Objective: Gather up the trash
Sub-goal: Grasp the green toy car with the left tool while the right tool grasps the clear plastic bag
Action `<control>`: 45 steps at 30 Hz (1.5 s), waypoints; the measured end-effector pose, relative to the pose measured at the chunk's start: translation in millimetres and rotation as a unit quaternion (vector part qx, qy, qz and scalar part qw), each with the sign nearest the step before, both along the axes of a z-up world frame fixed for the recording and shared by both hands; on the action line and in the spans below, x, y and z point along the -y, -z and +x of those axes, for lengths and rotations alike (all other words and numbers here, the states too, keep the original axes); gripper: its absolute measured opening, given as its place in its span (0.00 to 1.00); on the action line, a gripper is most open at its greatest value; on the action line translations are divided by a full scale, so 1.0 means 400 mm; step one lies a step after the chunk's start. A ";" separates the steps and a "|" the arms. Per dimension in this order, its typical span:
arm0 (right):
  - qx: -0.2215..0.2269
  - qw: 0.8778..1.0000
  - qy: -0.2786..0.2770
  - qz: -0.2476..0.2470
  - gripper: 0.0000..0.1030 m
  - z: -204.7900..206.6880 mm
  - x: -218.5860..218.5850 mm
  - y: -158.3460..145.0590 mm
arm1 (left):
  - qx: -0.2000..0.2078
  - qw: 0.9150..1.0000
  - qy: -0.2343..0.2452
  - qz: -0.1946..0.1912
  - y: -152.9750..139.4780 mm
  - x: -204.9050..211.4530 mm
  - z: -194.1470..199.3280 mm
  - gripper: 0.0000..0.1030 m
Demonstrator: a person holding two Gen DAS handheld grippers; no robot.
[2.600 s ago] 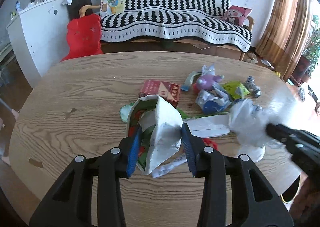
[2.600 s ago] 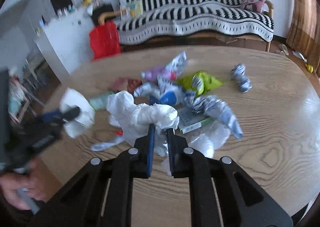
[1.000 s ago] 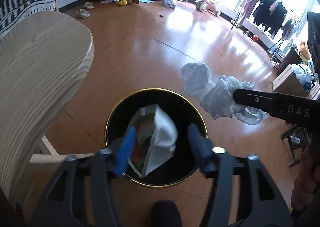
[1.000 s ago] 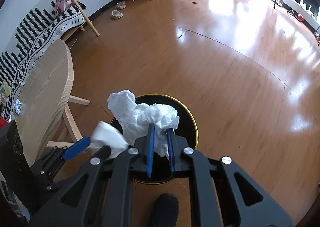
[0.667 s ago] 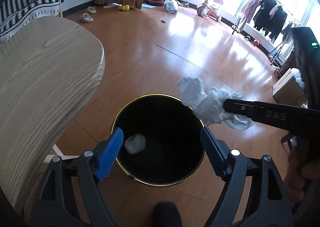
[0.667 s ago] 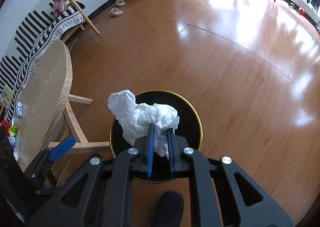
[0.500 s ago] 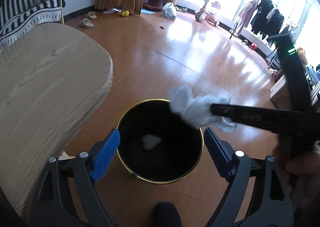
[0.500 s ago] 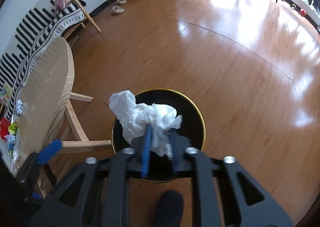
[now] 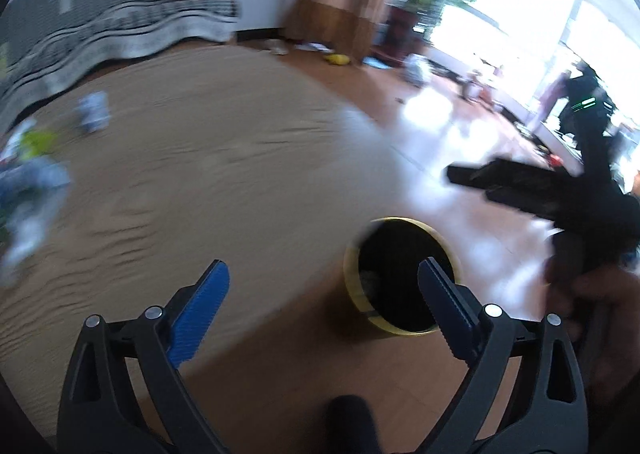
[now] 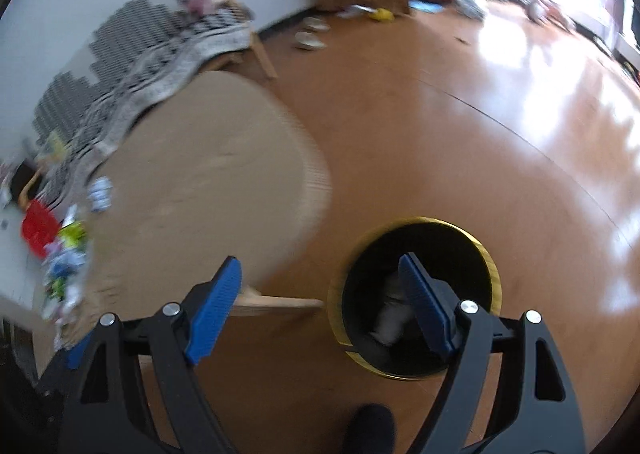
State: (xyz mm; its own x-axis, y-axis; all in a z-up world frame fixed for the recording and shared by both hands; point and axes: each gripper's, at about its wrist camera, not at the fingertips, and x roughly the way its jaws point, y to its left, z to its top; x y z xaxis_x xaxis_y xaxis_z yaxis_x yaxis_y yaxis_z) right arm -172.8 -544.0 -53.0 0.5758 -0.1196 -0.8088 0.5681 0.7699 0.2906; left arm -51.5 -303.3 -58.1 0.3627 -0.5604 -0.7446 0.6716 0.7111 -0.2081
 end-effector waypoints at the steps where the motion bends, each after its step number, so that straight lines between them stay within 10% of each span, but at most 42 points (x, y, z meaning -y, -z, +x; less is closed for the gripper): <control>1: 0.010 1.000 -0.021 -0.003 0.76 0.037 -0.053 -0.023 | 0.006 1.000 -0.023 0.005 -0.005 -0.059 0.027 0.90; 6: 0.040 0.993 -0.112 0.000 0.76 0.193 -0.298 -0.077 | 0.001 0.993 -0.116 -0.020 -0.014 -0.341 0.145 0.90; 17: 0.033 0.966 -0.257 0.013 0.76 0.473 -0.747 -0.065 | 0.080 0.956 -0.276 0.055 -0.054 -0.901 0.392 0.90; 31: -0.017 0.961 -0.274 0.012 0.76 0.580 -0.858 0.035 | 0.030 0.957 -0.274 0.087 0.087 -0.980 0.620 0.89; 37: -0.026 0.963 -0.269 0.006 0.73 0.605 -0.867 0.055 | 0.029 0.954 -0.276 0.117 0.110 -0.962 0.611 0.51; 40: -0.033 0.963 -0.268 0.000 0.59 0.615 -0.876 0.068 | 0.021 0.951 -0.288 0.110 0.099 -0.969 0.597 0.24; 45: -0.040 0.957 -0.289 -0.002 0.24 0.600 -0.894 0.082 | 0.004 0.949 -0.296 0.104 0.071 -0.970 0.556 0.09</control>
State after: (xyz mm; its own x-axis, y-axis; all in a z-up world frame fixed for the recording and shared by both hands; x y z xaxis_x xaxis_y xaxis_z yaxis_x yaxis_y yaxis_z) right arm 67.0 -186.6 -85.9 0.4824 0.1968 -0.8536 0.0684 0.9630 0.2607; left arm 170.8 84.6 -86.5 0.5749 -0.0972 -0.8124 0.1426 0.9896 -0.0175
